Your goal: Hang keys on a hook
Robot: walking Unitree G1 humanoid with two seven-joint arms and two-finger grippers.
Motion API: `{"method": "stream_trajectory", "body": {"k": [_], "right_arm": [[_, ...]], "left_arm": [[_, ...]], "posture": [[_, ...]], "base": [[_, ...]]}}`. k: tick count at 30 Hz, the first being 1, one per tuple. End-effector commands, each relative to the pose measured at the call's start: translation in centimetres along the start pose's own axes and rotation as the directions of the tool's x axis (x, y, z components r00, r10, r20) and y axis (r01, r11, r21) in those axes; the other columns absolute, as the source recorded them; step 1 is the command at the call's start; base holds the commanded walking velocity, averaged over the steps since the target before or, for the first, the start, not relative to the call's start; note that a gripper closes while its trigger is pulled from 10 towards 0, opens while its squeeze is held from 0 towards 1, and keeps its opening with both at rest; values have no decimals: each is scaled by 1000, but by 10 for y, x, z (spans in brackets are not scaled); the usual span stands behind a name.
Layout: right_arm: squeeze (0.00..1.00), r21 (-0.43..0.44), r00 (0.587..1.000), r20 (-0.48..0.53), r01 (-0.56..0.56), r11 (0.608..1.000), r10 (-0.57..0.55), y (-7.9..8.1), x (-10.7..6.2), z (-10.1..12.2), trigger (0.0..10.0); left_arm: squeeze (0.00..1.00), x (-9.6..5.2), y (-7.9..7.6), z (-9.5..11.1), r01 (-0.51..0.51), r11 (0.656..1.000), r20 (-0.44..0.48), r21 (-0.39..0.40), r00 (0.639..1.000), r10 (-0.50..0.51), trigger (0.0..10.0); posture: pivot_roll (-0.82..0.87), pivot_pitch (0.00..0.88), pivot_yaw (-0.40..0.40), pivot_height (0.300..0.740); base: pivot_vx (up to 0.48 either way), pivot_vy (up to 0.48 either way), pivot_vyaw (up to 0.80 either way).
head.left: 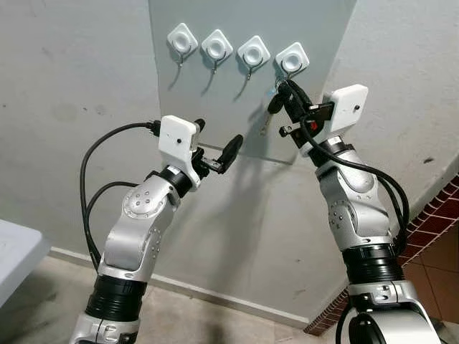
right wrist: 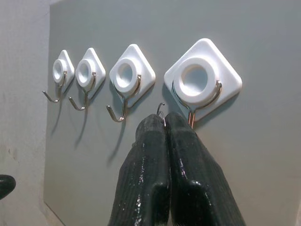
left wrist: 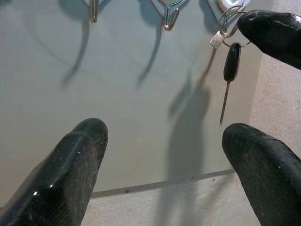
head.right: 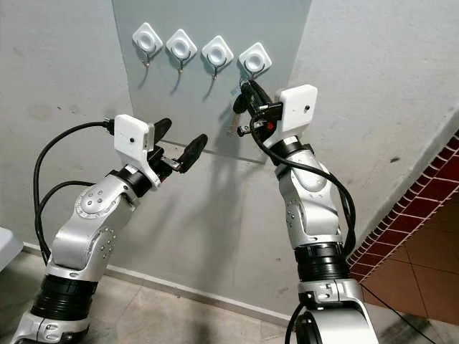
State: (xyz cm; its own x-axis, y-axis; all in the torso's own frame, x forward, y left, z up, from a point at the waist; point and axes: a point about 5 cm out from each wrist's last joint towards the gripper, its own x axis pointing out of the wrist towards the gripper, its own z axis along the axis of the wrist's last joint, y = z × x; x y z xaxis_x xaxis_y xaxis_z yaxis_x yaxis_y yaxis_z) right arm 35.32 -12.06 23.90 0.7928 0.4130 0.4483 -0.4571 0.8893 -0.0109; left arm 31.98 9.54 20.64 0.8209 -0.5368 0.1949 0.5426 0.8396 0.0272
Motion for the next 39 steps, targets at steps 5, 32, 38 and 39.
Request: {"method": "stream_trajectory", "body": {"k": [5, 32, 38, 39], "right_arm": [[0, 106, 998, 24, 56, 993, -59, -11, 5, 6, 10000], [0, 243, 992, 128, -29, 970, -2, -6, -2, 13, 10000], [0, 317, 992, 110, 18, 948, -56, -11, -5, 6, 10000], [0, 321, 992, 108, 20, 947, -58, -12, -5, 5, 10000]], "left_arm": [[0, 3, -5, 8, 23, 1000, 22, 1, 999, -23, 10000], [0, 4, -2, 10, 11, 1000, 26, -5, 1000, -11, 10000], [0, 3, -2, 10, 9, 1000, 28, -8, 1000, -9, 10000], [0, 3, -2, 10, 9, 1000, 28, -8, 1000, -8, 10000]], "posture": [[-10, 0, -49, 740], [-8, 0, -45, 740], [-7, 0, -46, 740], [-7, 0, -46, 740]], "base": [[0, 0, 0], [0, 0, 0], [0, 0, 0], [0, 0, 0]]}}
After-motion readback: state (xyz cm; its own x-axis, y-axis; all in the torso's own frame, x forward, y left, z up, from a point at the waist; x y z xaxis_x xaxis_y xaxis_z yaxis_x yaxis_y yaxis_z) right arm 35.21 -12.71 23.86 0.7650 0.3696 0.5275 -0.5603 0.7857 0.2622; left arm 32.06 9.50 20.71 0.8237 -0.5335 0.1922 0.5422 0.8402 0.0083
